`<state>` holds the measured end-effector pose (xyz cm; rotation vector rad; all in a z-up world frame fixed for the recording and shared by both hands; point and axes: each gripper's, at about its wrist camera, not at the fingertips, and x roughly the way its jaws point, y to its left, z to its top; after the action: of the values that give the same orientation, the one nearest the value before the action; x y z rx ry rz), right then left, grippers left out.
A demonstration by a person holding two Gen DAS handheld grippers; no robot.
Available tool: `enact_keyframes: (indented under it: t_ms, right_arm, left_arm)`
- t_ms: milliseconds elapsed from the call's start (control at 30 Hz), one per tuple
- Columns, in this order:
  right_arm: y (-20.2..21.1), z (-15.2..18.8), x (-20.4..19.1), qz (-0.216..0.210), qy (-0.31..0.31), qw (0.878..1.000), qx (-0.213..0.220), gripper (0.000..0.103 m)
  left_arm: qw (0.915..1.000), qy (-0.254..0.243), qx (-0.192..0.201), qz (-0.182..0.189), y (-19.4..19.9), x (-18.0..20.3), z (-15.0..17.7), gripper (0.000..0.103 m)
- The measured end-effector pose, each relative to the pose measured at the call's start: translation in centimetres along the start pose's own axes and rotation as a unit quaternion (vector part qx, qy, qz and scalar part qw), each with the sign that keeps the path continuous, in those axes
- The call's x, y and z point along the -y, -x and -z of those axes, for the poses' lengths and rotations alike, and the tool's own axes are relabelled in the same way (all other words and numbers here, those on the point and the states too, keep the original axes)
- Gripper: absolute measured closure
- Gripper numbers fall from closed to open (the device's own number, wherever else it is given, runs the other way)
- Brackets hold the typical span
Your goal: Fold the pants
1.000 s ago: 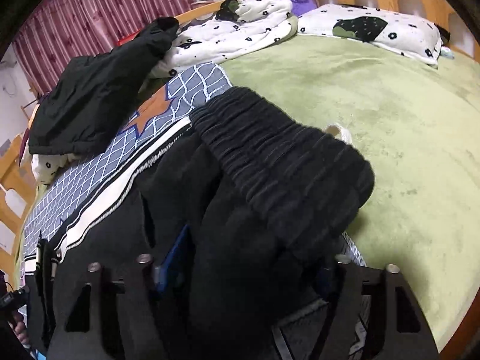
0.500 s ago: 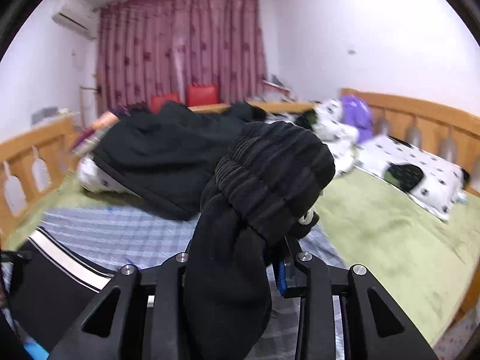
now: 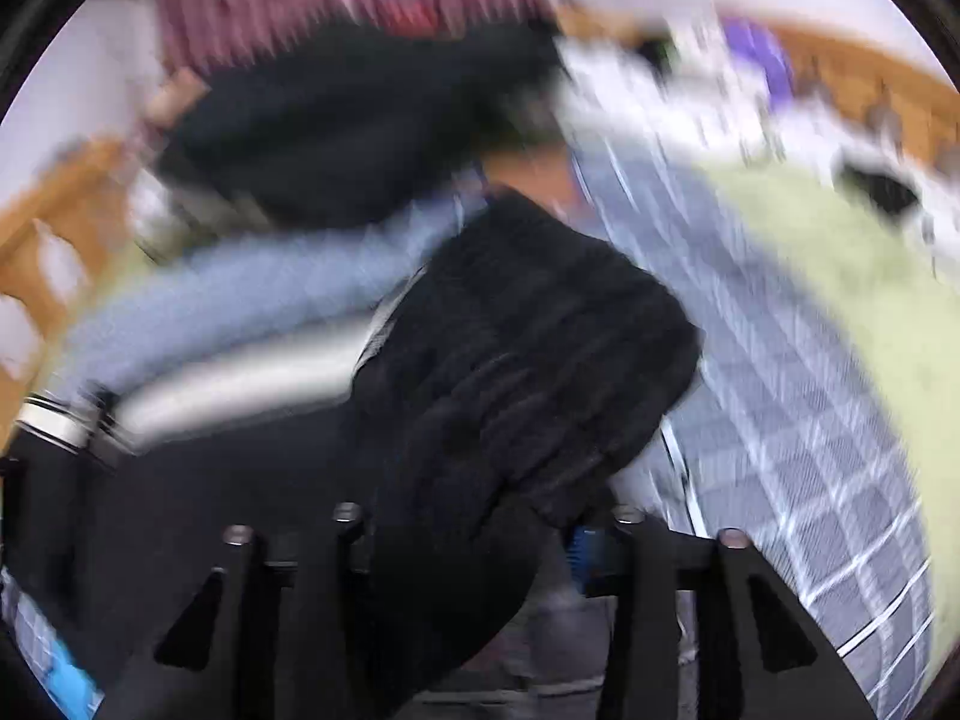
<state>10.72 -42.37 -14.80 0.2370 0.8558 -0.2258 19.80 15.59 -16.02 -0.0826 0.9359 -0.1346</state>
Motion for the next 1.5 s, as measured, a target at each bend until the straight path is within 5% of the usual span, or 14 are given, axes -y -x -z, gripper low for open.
enact_keyframes:
  t_ms: [67, 200, 300, 467, 567, 633, 733, 900, 1200, 1300, 1333, 1367, 1433, 1500]
  right_arm:
    - [-0.8, 1.3, 2.3, -0.035, -0.044, 0.998, -0.034, 0.047]
    - [4.3, 2.6, 2.0, 0.012, -0.026, 1.000, -0.012, 0.044]
    - [7.8, 3.3, 0.8, 0.041, 0.014, 0.999, 0.025, 0.044]
    - [9.1, 2.0, -3.2, 0.015, 0.098, 0.991, 0.092, 0.044]
    - [5.3, 1.7, -5.1, 0.016, 0.116, 0.992, 0.056, 0.044]
    - [1.5, 2.2, -5.3, 0.023, 0.117, 0.993, -0.010, 0.044]
    - [1.9, 2.7, -6.1, 0.037, 0.118, 0.992, -0.006, 0.044]
    - [5.9, 2.7, -10.7, -0.043, 0.111, 0.993, 0.015, 0.044]
    - [7.1, 6.9, -25.0, -0.161, 0.175, 0.971, 0.006, 0.045]
    - [6.2, 9.1, -27.6, -0.174, 0.191, 0.966, -0.014, 0.056]
    - [5.8, 9.7, -28.0, -0.173, 0.195, 0.965, -0.021, 0.084]
    - [5.3, 10.1, -28.3, -0.180, 0.200, 0.963, -0.034, 0.096]
    - [6.3, 10.5, -27.8, -0.190, 0.192, 0.963, -0.017, 0.096]
    - [8.5, 10.1, -26.4, -0.249, 0.158, 0.956, 0.011, 0.097]
  left_arm:
    - [0.9996, 0.013, -0.002, -0.023, 0.3, -0.6, 0.4, 0.040]
    - [0.9985, 0.020, 0.034, -0.038, 3.1, -1.3, 0.3, 0.040]
    - [0.9985, 0.018, 0.050, -0.010, 3.9, -0.6, -1.1, 0.040]
    - [0.9990, -0.011, 0.044, 0.002, 1.9, 2.6, -2.7, 0.037]
    - [0.9990, -0.030, -0.026, -0.022, -1.9, 3.6, -1.6, 0.031]
    - [0.9975, -0.054, -0.025, -0.038, -1.7, 4.3, -0.3, 0.031]
    - [0.9963, -0.076, -0.037, -0.015, 0.4, 4.7, 1.4, 0.031]
    - [0.9968, -0.075, -0.013, -0.025, 2.9, 4.8, 5.4, 0.030]
    - [0.9964, -0.070, 0.042, -0.023, 8.1, 3.6, 10.6, 0.019]
    - [0.9982, -0.049, 0.035, -0.004, 7.9, 2.1, 11.1, 0.019]
    - [0.9989, -0.034, 0.032, 0.008, 7.8, 1.5, 11.0, 0.019]
    - [0.9990, -0.024, 0.032, 0.018, 7.8, 1.0, 10.8, 0.019]
    - [0.9987, -0.004, 0.041, 0.030, 8.3, 0.2, 10.8, 0.019]
    - [0.9979, 0.006, 0.050, 0.040, 8.7, -0.3, 10.6, 0.019]
